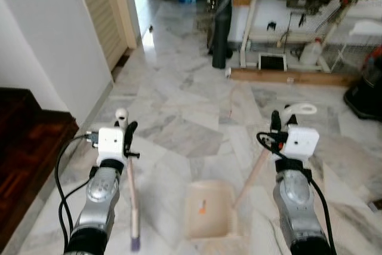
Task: Sweep floor
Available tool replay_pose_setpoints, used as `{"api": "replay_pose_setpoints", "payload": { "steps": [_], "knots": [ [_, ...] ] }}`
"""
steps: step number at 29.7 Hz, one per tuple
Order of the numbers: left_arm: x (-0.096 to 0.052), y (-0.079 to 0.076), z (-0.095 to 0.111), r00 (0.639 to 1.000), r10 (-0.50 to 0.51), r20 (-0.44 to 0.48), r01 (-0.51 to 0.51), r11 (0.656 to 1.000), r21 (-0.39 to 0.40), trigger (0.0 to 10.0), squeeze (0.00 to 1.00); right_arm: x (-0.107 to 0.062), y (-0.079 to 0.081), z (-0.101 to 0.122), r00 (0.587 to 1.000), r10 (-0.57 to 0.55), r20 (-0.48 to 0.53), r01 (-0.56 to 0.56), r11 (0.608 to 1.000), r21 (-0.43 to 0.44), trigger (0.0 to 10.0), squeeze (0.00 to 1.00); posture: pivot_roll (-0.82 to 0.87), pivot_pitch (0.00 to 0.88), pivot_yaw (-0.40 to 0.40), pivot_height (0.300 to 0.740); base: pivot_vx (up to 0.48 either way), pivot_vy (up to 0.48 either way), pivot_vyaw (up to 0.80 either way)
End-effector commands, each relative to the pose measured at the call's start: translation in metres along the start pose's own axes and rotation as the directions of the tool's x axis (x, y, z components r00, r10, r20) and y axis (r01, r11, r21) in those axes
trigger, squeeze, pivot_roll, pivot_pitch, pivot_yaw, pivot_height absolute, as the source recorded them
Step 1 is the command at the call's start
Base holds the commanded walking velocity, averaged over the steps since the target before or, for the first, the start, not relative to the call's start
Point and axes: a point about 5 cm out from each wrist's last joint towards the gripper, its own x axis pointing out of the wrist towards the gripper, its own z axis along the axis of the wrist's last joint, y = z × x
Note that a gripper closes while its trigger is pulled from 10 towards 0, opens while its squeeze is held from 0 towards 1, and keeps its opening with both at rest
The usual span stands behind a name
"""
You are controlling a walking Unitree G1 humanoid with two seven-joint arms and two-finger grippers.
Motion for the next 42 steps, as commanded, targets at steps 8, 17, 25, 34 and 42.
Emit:
{"api": "replay_pose_setpoints", "payload": {
  "steps": [8,17,25,34,42],
  "knots": [
    [0.0032,0.0066,0.0119,0.998,0.008,0.065,-0.009,1.0,0.015,10.0,0.0,0.0066,0.0032,0.0122,0.998,0.019,0.061,-0.018,1.0,-0.006,10.0,0.0,-0.08,0.0,0.033,0.74,0.345,0.0,0.0],
    [0.0036,0.0069,0.0125,0.998,0.02,0.064,-0.021,1.0,0.01,10.0,0.0,0.0068,0.0016,0.0125,0.998,0.015,0.06,-0.014,1.0,-0.009,10.0,0.0,-0.07,0.0,0.026,0.74,0.347,0.0,0.0],
    [0.0043,0.0085,0.0132,0.997,0.027,0.066,-0.028,1.0,0.013,10.0,0.0,0.006,0.0015,0.0121,0.998,0.01,0.056,-0.009,1.0,-0.005,10.0,0.0,-0.07,0.0,0.026,0.74,0.347,0.0,0.0],
    [0.0039,0.0089,0.0134,0.997,0.028,0.066,-0.028,1.0,0.012,10.0,0.0,0.0059,0.0026,0.0116,0.999,0.01,0.054,-0.01,1.0,-0.003,10.0,0.0,-0.06,0.0,0.028,0.74,0.346,0.0,0.0],
    [0.0043,0.0083,0.0137,0.997,0.027,0.067,-0.028,1.0,0.011,10.0,0.0,0.0055,0.0031,0.0114,0.999,0.011,0.053,-0.011,1.0,0.002,10.0,0.0,-0.07,0.0,0.025,0.74,0.346,0.0,0.0]
  ]
}}
